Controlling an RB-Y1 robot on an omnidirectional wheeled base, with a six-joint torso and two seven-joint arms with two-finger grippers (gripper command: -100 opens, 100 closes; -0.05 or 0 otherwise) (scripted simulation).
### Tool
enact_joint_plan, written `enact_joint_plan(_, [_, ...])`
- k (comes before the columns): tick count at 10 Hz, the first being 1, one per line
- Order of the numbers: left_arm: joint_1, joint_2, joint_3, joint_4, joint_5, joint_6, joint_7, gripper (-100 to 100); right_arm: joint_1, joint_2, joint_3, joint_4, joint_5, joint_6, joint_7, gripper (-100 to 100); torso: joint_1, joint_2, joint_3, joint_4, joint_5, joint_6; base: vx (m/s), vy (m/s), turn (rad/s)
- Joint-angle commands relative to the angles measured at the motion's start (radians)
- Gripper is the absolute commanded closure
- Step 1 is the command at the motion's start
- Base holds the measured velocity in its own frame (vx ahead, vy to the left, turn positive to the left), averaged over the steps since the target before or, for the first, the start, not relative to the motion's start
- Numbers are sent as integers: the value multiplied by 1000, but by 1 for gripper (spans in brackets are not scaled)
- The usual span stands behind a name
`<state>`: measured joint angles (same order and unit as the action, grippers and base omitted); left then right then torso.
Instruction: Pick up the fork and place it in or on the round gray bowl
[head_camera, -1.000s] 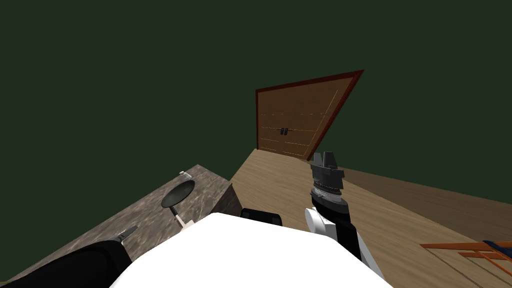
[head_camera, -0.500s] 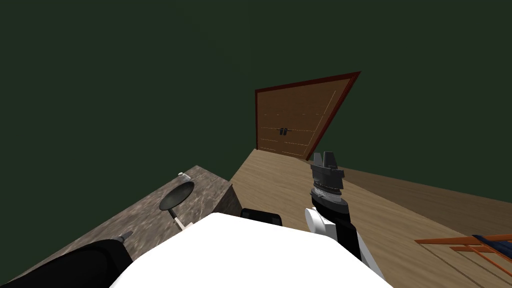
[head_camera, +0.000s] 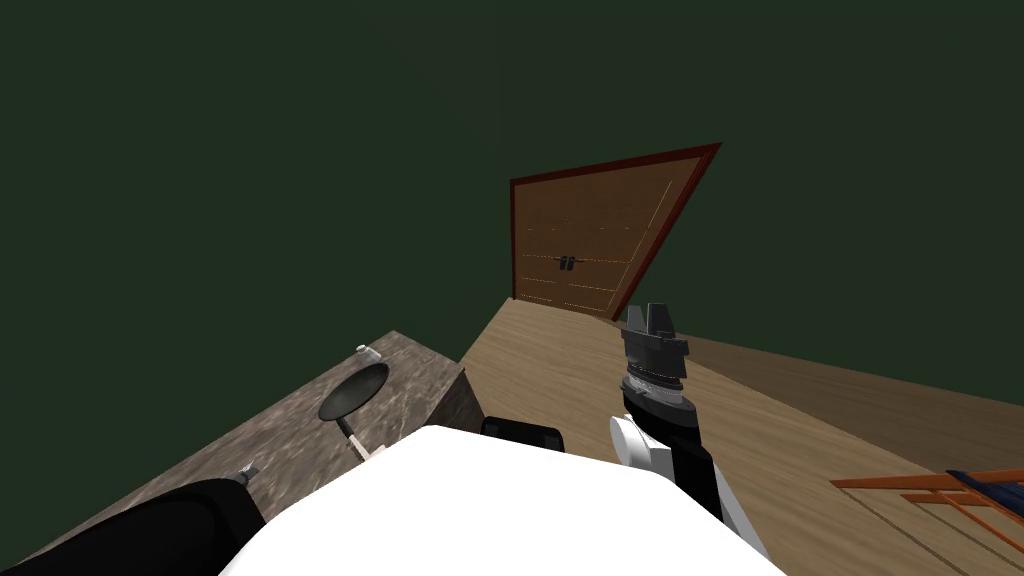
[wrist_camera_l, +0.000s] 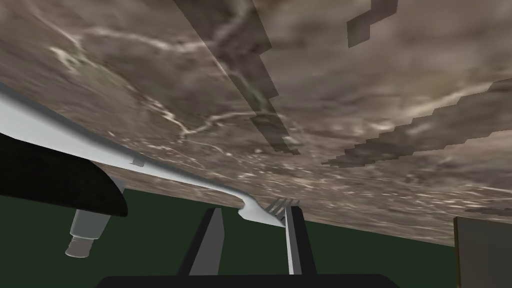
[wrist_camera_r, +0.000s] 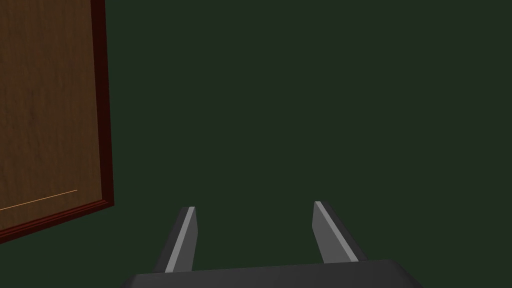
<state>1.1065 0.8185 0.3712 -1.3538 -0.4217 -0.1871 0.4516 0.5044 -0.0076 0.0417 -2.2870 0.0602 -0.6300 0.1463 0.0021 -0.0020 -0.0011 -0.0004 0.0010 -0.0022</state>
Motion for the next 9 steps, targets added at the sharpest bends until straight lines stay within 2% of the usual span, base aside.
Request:
enact_joint_plan(1, [31,16,10,-22,-3,-6,18,100,0,0,0,0,0,0,0,0,0,0,0,0,0,0,-10,-29,102])
enact_joint_plan(2, [14,10,5,-8,-2,-5,8,100,0,0,0,0,0,0,0,0,-2,1,1,0,-1,-2,-7,-20,40])
enact_joint_plan(3, [16,10,6,-9,-2,-6,10,0,0,0,0,0,0,0,0,0,-2,1,1,0,-1,0,0,0,0])
enact_joint_plan(4, [51,32,31,-24,2,-31,10,100,0,0,0,0,0,0,0,0,-1,1,0,0,0,0,-31,-49,30])
enact_joint_plan(9, [149,78,73,-67,12,-97,19,100,0,0,0,0,0,0,0,0,-6,2,1,0,-2,1,-17,-57,23])
